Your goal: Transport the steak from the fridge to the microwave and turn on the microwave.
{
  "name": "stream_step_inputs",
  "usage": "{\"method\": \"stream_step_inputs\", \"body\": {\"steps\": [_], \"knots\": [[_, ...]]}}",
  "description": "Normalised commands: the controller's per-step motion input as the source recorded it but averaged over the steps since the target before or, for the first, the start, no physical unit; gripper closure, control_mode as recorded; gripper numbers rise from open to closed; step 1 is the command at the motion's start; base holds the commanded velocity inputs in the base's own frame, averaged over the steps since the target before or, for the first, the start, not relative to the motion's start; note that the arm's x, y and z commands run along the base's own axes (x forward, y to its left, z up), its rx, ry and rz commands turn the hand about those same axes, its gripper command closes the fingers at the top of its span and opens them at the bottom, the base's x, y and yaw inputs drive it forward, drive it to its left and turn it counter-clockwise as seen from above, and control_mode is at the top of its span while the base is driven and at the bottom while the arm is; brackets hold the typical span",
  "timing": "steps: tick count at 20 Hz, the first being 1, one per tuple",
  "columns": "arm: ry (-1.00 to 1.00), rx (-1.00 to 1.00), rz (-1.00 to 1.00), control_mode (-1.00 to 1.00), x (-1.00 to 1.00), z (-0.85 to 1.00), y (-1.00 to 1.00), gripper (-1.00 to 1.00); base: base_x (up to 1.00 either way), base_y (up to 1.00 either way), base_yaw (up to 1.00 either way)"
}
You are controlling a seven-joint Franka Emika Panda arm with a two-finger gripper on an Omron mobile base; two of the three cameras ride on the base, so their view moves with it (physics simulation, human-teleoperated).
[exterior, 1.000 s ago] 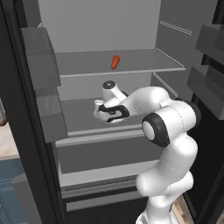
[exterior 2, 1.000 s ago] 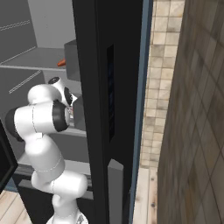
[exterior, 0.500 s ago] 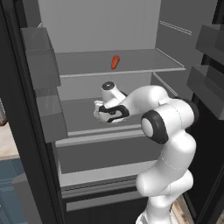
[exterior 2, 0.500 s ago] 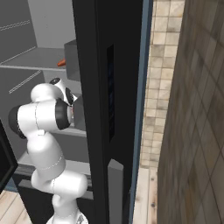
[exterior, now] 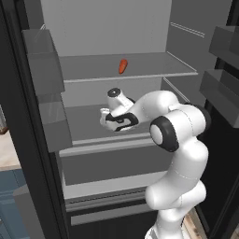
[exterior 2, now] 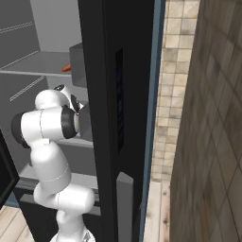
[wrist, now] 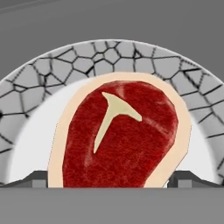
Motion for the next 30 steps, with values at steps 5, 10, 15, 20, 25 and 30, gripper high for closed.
{"method": "stream_step_inputs", "body": {"steps": [5, 10, 15, 20, 25, 30], "knots": [[0.00, -0.03, 0.00, -1.00, 0.04, -0.07, -0.03, 1.00, 0.00, 0.00, 0.00], [0.00, 0.00, 0.00, -1.00, -0.03, -0.04, -0.07, 1.00, 0.00, 0.00, 0.00], [-0.03, 0.01, 0.00, -1.00, -0.31, 0.02, -0.06, 1.00, 0.00, 0.00, 0.00], [-0.10, 0.00, 0.00, -1.00, -0.43, 0.12, -0.02, 1.00, 0.00, 0.00, 0.00], [-0.15, 0.02, 0.00, -1.00, -0.45, 0.31, -0.05, 1.00, 0.00, 0.00, 0.00], [-0.04, 0.07, 0.00, -1.00, -0.49, 0.41, -0.11, 1.00, 0.00, 0.00, 0.00]]}}
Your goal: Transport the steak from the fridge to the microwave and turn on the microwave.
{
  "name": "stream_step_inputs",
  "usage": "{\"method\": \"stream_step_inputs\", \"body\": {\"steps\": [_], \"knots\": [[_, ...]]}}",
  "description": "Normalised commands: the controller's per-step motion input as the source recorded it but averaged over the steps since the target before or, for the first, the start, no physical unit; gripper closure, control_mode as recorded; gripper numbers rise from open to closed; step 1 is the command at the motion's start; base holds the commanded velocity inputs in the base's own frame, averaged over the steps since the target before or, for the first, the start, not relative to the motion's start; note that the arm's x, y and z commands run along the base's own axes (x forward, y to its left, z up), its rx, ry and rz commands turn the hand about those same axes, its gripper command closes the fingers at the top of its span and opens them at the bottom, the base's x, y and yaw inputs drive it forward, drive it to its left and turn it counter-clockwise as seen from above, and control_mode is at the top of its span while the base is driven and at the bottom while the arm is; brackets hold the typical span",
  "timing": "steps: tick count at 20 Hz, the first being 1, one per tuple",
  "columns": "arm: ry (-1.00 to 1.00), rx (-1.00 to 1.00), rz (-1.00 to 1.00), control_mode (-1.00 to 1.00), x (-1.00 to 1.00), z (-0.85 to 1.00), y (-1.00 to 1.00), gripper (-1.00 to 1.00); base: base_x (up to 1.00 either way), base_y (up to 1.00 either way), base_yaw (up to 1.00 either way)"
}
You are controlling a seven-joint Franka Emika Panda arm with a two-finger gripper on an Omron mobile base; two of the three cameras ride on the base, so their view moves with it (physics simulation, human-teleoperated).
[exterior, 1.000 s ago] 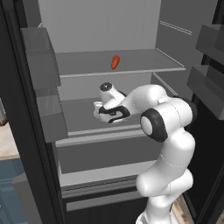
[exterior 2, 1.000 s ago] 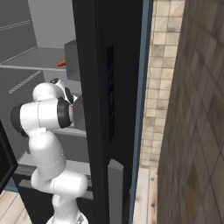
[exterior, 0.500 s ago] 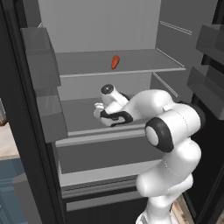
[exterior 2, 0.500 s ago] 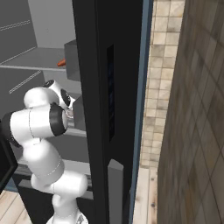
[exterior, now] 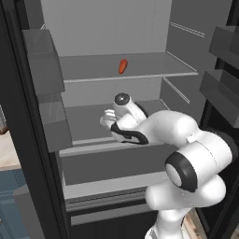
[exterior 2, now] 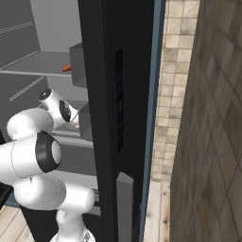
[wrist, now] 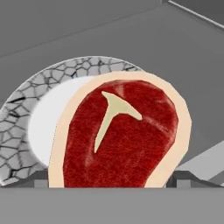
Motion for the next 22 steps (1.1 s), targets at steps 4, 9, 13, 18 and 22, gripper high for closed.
{"method": "stream_step_inputs", "body": {"steps": [4, 9, 13, 18, 22], "knots": [[0.00, 0.10, 0.00, -1.00, -0.54, 0.44, -0.13, 1.00, 0.00, 0.00, 0.00], [0.00, 0.13, 0.05, -1.00, -0.56, 0.47, -0.14, 1.00, 0.00, 0.00, 0.00], [0.00, 0.03, 0.08, -1.00, -0.56, 0.49, -0.05, 1.00, 0.00, 0.00, 0.00], [0.00, 0.00, 0.12, -1.00, -0.61, 0.45, -0.01, 1.00, 0.00, 0.00, 0.00], [0.00, 0.00, 0.14, -1.00, -0.63, 0.37, -0.02, 1.00, 0.00, 0.00, 0.00]]}}
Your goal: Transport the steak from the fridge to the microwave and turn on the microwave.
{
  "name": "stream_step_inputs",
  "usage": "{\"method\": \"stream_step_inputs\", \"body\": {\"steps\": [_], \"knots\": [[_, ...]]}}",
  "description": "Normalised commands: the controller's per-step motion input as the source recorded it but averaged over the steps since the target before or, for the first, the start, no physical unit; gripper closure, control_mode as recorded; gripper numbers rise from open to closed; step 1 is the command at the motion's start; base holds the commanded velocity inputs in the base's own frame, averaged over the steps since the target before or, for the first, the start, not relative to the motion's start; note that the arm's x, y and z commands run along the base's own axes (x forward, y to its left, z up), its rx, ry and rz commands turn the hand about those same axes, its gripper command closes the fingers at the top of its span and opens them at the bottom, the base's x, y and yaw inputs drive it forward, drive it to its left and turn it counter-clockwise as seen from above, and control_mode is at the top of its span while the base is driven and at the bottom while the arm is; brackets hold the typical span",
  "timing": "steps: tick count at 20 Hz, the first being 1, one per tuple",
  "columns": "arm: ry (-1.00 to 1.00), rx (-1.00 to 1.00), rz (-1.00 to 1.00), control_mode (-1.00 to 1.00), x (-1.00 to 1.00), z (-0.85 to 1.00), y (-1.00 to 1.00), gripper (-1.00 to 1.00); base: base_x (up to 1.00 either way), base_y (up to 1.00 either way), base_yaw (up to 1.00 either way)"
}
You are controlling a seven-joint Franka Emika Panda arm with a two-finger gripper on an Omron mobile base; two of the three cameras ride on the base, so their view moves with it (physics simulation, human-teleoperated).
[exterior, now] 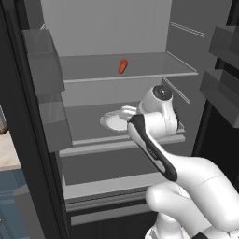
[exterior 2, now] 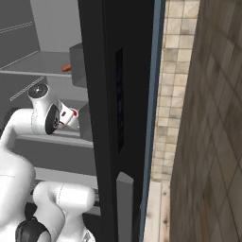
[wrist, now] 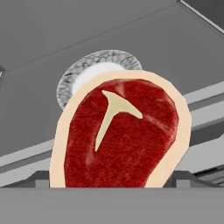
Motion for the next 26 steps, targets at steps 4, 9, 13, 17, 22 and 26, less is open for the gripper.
{"method": "stream_step_inputs", "body": {"steps": [4, 9, 13, 17, 22, 26], "knots": [[0.00, 0.00, 0.13, -1.00, -0.62, 0.30, 0.00, 1.00, 0.00, 0.00, 0.00], [0.00, 0.00, 0.11, -1.00, -0.64, 0.31, -0.04, 1.00, 0.00, 0.00, 0.00], [0.01, 0.00, 0.09, -1.00, -0.60, 0.32, -0.06, 1.00, 0.00, 0.00, 0.00], [0.02, -0.02, 0.08, -1.00, -0.56, 0.30, -0.07, 1.00, 0.00, 0.00, 0.00], [0.01, -0.04, 0.07, -1.00, -0.55, 0.31, -0.08, 1.00, 0.00, 0.00, 0.00], [0.05, -0.07, 0.05, -1.00, -0.48, 0.31, -0.07, 1.00, 0.00, 0.00, 0.00]]}}
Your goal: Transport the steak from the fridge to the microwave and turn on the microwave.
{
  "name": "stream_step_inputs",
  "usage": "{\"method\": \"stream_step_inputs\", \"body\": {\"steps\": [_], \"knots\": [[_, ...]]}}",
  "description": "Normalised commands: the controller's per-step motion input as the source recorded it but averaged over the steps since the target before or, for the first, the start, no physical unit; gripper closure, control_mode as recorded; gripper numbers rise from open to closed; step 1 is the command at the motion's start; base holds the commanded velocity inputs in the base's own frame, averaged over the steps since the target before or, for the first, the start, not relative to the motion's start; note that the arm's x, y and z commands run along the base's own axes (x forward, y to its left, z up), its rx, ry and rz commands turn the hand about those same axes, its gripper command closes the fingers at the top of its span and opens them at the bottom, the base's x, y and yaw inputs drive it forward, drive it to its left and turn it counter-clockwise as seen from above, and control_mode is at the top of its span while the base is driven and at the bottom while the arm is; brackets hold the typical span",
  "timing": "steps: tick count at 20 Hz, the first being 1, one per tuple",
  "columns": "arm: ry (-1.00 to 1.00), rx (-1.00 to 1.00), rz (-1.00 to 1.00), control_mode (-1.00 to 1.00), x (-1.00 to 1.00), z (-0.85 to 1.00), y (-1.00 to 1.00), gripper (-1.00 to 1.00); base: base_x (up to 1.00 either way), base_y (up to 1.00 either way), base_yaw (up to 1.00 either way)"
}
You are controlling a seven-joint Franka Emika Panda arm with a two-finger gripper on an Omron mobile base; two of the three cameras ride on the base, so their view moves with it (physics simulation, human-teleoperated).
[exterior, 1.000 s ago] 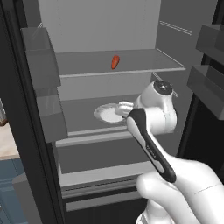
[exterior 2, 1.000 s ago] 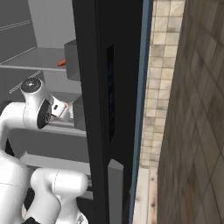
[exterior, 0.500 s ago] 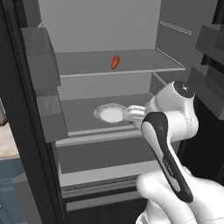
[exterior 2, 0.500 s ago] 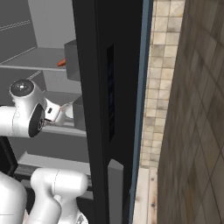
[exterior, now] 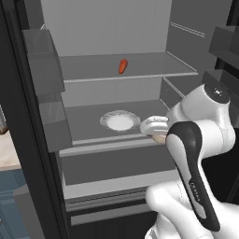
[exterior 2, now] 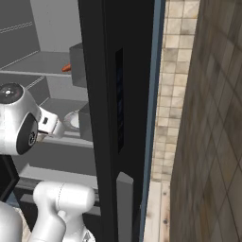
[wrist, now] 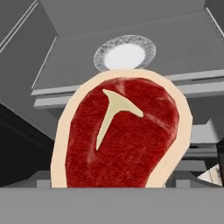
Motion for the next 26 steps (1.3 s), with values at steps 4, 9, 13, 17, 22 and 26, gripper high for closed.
{"method": "stream_step_inputs", "body": {"steps": [4, 9, 13, 17, 22, 26], "knots": [[0.04, -0.08, 0.03, -1.00, -0.49, 0.27, -0.13, 1.00, 0.00, 0.00, 0.00], [0.05, -0.06, 0.02, -1.00, -0.43, 0.16, -0.10, 1.00, 0.00, 0.00, 0.00], [0.01, -0.01, 0.03, -1.00, -0.34, 0.04, -0.10, 1.00, 0.00, 0.00, 0.00], [0.00, 0.00, 0.00, -1.00, -0.07, 0.00, 0.00, 1.00, 0.00, 0.00, 0.00], [0.00, 0.00, 0.00, -1.00, 0.00, 0.00, 0.00, 1.00, 0.00, 0.00, 0.00], [0.00, 0.00, 0.00, -1.00, 0.00, 0.00, 0.00, 1.00, 0.00, 0.00, 0.00]]}}
